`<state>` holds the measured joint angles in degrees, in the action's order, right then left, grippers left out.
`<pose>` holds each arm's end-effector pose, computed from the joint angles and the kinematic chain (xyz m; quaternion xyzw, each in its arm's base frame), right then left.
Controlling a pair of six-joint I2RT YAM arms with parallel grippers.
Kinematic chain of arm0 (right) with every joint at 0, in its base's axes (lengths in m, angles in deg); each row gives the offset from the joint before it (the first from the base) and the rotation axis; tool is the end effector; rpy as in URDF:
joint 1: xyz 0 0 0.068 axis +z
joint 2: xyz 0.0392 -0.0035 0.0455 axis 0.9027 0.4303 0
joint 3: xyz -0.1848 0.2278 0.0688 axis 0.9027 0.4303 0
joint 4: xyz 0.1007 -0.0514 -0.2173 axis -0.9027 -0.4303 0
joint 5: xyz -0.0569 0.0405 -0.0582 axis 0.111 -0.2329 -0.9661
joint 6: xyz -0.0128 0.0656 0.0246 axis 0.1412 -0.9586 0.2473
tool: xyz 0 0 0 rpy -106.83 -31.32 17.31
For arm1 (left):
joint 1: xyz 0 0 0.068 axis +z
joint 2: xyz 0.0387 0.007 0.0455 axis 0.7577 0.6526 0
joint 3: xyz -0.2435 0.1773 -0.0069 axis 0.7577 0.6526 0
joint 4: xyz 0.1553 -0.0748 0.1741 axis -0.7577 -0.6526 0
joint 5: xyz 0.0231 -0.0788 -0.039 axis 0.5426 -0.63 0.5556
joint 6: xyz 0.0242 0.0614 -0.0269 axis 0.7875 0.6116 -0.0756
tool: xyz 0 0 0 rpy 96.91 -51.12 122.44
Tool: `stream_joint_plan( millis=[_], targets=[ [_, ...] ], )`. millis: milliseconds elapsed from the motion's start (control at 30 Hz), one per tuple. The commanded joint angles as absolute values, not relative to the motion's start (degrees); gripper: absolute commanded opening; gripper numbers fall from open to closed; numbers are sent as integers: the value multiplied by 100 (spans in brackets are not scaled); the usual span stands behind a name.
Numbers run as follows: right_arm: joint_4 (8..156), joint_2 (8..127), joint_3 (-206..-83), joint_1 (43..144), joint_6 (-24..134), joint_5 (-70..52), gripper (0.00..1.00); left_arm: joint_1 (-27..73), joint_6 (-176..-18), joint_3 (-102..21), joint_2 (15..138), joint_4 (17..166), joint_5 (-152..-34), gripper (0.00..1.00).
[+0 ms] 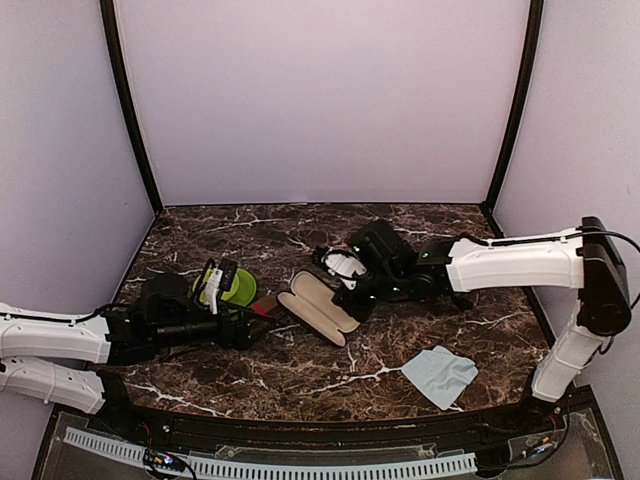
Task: Organize the sunglasses
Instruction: Pass from the left arm to the right, then place the opened sunglasses case at the center of the board.
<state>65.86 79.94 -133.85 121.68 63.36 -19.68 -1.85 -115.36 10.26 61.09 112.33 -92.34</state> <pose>0.1978 0.3004 0.2566 -0.4435 0.8112 0.1555 0.3479 0.1291 -0.1722 0.2380 0.1834 0.7726 -0.4341 0.4254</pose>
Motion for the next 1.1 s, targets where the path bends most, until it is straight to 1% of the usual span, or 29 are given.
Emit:
stream_joint_plan(
  millis=[0, 133, 333, 400, 467, 500, 567, 767, 933, 1067],
  targets=[
    [6148, 8766, -14218, 12533, 7190, -2624, 0, -128, -11767, 879, 5641, 9981, -7984, 85],
    [5901, 9426, -14813, 12835, 7678, -2896, 1, -56, -11967, 757, 5306, 9396, -7460, 85],
    [5425, 10297, -15661, 13232, 8184, -3775, 2, 36, -12279, 693, 4823, 8769, -6815, 86],
    [5405, 10482, -15808, 13300, 8272, -3955, 3, 76, -12280, 713, 4696, 8708, -6761, 86],
    [5404, 10599, -15945, 13335, 8319, -4007, 6, 107, -12252, 719, 4632, 8690, -6756, 86],
    [5417, 10632, -15995, 13341, 8326, -4030, 8, 116, -12236, 707, 4626, 8675, -6760, 86],
    [5418, 10684, -16082, 13348, 8315, -4124, 17, 119, -12219, 690, 4645, 8670, -6771, 86],
    [5482, 10489, -16052, 13344, 8229, -4224, 50, 119, -12108, 663, 4880, 8859, -6863, 86],
    [5611, 10016, -15692, 13293, 7903, -4072, 61, 119, -12007, 552, 5151, 8949, -6916, 86],
    [5710, 9158, -14956, 13140, 7205, -3786, 66, 119, -11814, 532, 5348, 9246, -7100, 86]
  ],
)
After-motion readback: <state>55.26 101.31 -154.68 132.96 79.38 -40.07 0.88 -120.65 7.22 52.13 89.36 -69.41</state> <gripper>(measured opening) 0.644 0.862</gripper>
